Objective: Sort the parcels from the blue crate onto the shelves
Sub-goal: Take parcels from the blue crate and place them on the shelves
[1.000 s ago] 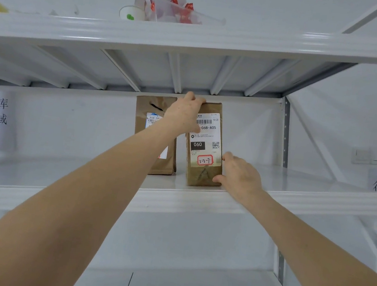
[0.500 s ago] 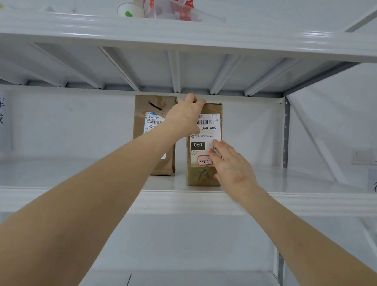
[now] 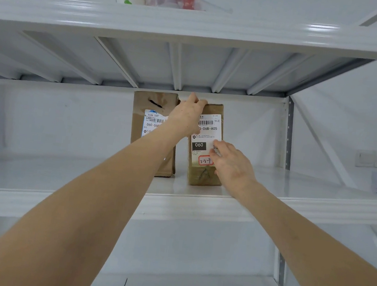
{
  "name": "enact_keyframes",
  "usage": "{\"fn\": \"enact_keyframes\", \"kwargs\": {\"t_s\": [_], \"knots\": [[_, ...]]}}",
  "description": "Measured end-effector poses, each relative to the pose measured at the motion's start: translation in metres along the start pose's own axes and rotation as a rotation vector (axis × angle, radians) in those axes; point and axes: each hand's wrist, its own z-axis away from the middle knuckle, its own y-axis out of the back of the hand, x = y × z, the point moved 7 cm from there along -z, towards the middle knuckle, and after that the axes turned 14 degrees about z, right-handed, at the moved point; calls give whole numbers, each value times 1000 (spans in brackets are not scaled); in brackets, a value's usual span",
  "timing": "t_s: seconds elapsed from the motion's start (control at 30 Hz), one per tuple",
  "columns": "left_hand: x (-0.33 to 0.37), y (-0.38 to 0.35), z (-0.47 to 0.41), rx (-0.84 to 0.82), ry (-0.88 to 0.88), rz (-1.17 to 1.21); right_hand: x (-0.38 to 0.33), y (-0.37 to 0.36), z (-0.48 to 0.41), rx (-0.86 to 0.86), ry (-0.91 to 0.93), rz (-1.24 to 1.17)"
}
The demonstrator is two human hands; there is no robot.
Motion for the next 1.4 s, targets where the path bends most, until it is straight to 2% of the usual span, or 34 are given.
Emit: {"fn": "enact_keyframes", "kwargs": {"t_s": [0.73, 1.4], "knots": [[-26, -33, -33, -10, 14, 42, -2, -39, -40, -66, -19, 74], [-33, -39, -39, 10, -5, 76, -2, -48, -48, -57, -33, 97]]}}
